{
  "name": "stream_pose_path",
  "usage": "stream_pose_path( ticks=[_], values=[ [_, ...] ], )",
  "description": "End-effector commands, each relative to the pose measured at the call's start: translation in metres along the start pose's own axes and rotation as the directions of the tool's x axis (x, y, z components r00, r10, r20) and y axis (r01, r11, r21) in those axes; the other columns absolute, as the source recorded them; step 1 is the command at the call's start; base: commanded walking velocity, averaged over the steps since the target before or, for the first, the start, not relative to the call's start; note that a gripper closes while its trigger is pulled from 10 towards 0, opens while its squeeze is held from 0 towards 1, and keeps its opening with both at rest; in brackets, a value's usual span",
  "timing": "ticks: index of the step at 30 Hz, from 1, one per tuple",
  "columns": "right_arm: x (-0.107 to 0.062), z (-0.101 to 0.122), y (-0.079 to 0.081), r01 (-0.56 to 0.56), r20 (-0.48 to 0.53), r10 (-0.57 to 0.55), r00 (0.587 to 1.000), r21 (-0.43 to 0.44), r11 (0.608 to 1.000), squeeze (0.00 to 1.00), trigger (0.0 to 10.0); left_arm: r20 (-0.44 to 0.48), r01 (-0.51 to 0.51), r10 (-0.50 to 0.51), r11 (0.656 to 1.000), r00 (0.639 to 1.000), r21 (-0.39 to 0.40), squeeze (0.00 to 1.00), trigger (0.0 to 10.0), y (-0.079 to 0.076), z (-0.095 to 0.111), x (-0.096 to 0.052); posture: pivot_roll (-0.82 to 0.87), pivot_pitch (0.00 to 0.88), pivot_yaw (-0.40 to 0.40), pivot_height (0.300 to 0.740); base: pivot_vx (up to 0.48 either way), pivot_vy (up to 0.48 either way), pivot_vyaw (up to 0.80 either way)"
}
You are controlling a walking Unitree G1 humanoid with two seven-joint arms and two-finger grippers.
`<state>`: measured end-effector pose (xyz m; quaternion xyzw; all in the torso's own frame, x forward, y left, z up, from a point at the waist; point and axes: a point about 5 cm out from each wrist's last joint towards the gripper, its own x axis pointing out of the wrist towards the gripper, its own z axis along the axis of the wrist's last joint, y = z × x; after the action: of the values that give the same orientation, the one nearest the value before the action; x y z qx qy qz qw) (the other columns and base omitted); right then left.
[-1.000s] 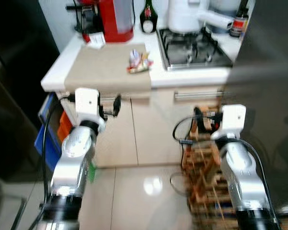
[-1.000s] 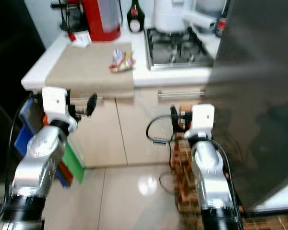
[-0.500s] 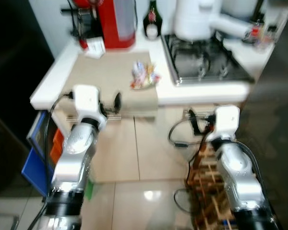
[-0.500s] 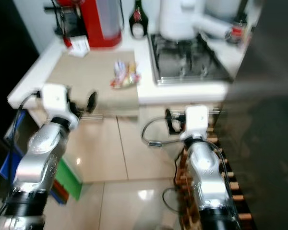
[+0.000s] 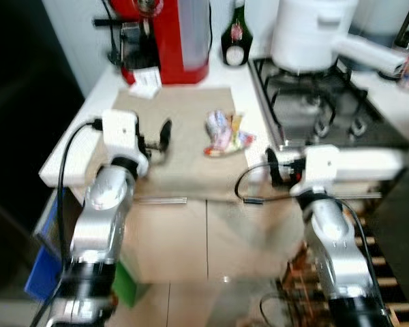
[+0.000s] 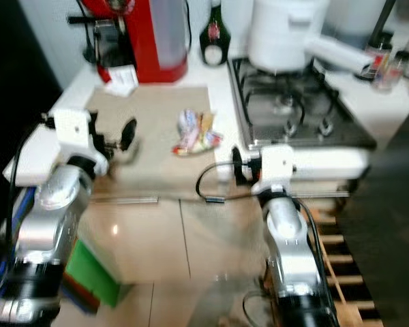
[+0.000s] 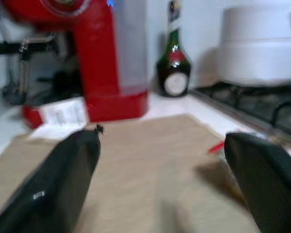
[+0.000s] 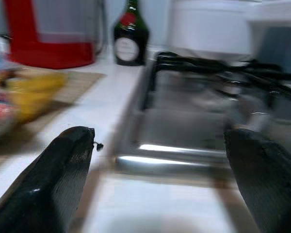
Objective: Restocking fridge
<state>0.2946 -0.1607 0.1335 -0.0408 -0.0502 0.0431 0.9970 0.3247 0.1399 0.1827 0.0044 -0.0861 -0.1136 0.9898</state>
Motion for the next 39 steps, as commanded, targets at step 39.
stream_pose_path(
  ticks=[39],
  values=[
    [-0.004, 0.016, 0.03, -0.046, 0.062, 0.046, 0.997, 0.006, 0.999, 0.0, 10.0, -0.4, 0.141, -0.351, 0.873, 0.847, -0.467, 0.0, 10.0, -0.05, 0.038, 0.102, -0.12, 0.0, 0.147, 0.74, 0.0, 0.0, -0.06]
  ],
)
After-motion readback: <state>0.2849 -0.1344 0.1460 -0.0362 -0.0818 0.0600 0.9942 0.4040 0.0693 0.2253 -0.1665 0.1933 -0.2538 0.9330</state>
